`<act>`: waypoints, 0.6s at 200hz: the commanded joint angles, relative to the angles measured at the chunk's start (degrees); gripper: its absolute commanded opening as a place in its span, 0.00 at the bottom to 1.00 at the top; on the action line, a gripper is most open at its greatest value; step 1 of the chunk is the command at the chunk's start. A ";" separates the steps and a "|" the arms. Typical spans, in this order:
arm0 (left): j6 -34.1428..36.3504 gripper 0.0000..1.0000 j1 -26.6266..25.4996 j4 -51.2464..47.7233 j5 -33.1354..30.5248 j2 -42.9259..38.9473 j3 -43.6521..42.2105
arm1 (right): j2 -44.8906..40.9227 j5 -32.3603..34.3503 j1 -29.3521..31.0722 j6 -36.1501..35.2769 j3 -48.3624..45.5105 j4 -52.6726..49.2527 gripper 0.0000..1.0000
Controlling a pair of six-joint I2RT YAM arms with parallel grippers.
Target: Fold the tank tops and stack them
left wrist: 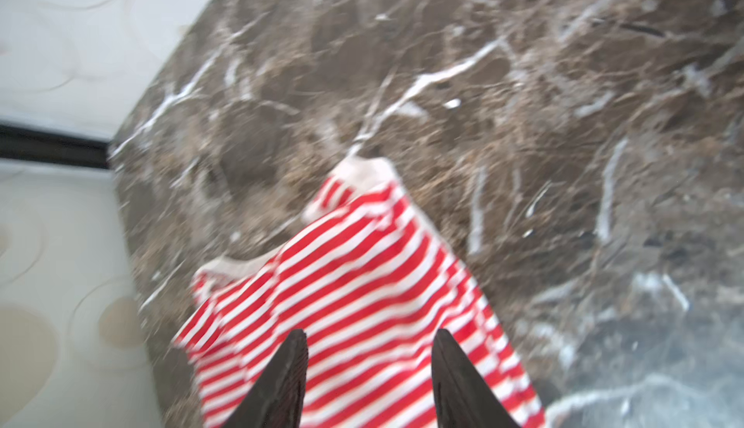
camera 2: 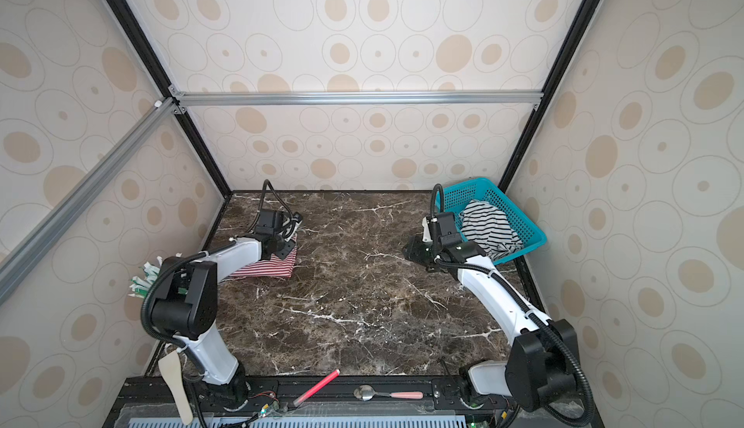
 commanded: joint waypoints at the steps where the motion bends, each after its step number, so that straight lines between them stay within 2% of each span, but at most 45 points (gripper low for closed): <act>1: -2.13 0.51 2.29 1.14 -0.58 -3.76 -1.69 | 0.06 -1.06 -0.20 -0.23 -0.68 0.12 0.43; 20: -2.74 0.50 4.95 0.54 -1.52 -3.24 -3.08 | 0.52 -1.43 -0.21 0.03 -0.78 0.66 0.43; 57: -3.66 0.50 9.53 0.14 3.13 -0.18 -4.08 | 0.87 -1.88 -0.23 0.13 -0.56 1.13 0.43; 120: -4.08 0.50 10.83 0.10 6.27 8.46 -0.07 | 0.41 -2.02 -0.21 0.45 -1.74 1.61 0.43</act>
